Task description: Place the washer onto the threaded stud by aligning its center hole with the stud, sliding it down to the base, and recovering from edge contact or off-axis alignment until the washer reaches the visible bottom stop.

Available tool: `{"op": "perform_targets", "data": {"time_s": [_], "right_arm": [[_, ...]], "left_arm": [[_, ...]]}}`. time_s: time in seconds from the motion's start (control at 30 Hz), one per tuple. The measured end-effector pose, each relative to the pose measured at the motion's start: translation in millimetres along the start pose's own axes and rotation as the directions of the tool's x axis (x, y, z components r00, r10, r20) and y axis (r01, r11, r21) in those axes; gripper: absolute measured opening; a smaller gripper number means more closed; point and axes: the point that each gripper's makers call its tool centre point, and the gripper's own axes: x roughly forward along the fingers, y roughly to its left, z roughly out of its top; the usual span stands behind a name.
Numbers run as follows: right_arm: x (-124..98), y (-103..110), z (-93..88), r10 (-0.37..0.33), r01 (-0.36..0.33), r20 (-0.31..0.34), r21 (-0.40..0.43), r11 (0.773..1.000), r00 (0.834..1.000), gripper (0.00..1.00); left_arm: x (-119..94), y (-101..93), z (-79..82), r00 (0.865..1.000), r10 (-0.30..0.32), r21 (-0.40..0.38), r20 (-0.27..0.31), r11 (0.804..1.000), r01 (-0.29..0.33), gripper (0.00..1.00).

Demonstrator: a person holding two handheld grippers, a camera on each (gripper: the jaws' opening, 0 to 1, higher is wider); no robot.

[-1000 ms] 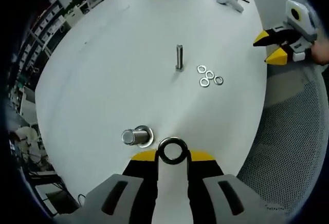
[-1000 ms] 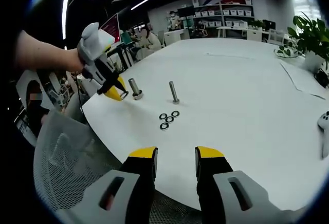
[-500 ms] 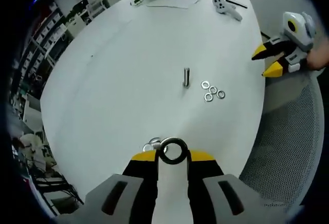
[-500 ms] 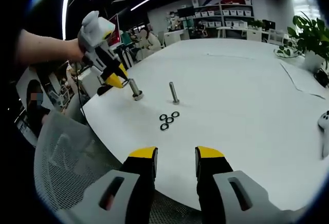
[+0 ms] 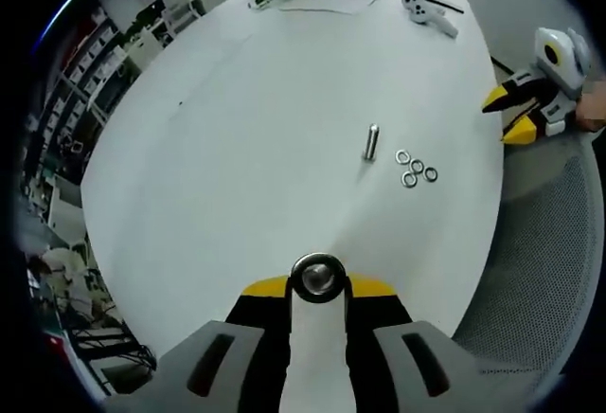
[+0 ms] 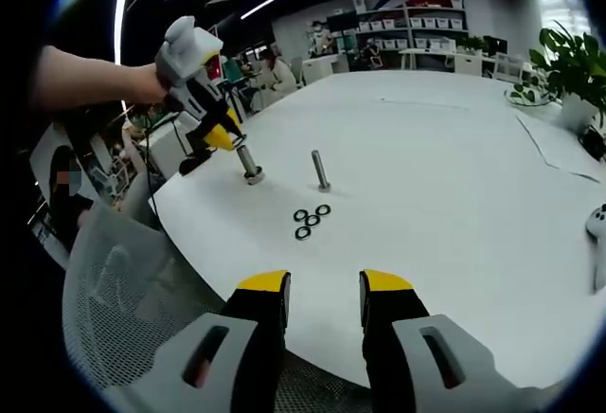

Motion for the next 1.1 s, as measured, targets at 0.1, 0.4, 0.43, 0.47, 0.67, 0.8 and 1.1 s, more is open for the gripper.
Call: {"op": "perform_targets", "data": {"time_s": [0.1,0.4,0.43,0.47,0.67,0.8,1.1], "right_arm": [[0.2,0.0,-0.1,0.001,-0.001,0.000,-0.001,1.000,1.000,0.32],[-0.2,-1.0,-0.1,-0.004,0.004,0.000,-0.001,1.000,1.000,0.32],[0.1,-1.3,-0.3,-0.005,0.005,-0.001,-0.001,1.000,1.000,0.32],[0.0,-1.4,-0.3,-0.005,0.005,0.000,0.000,1.000,1.000,0.32],[0.0,-2.5,-0.6,-0.010,0.010,-0.002,0.000,1.000,1.000,0.32],[-0.3,-3.3,-0.4,-0.014,0.014,-0.001,0.001,1.000,1.000,0.32],[-0.1,-4.6,-1.6,-0.020,0.020,-0.007,0.005,1.000,1.000,0.31]], "left_arm": [[4.1,2.8,-1.9,1.000,-0.002,0.019,-0.013,1.000,0.002,0.18],[11.8,2.3,-7.0,0.999,-0.014,0.038,-0.045,0.999,0.016,0.18],[12.8,2.7,-7.3,0.999,-0.016,0.037,-0.046,0.999,0.018,0.18],[14.3,3.0,-8.5,0.999,-0.019,0.036,-0.050,0.999,0.021,0.18],[24.9,2.5,-11.2,0.998,-0.030,0.046,-0.060,0.998,0.033,0.18],[32.8,0.7,-13.7,0.997,-0.032,0.068,-0.066,0.997,0.037,0.18],[47.2,1.5,-19.4,0.995,-0.056,0.068,-0.079,0.996,0.062,0.19]]}}
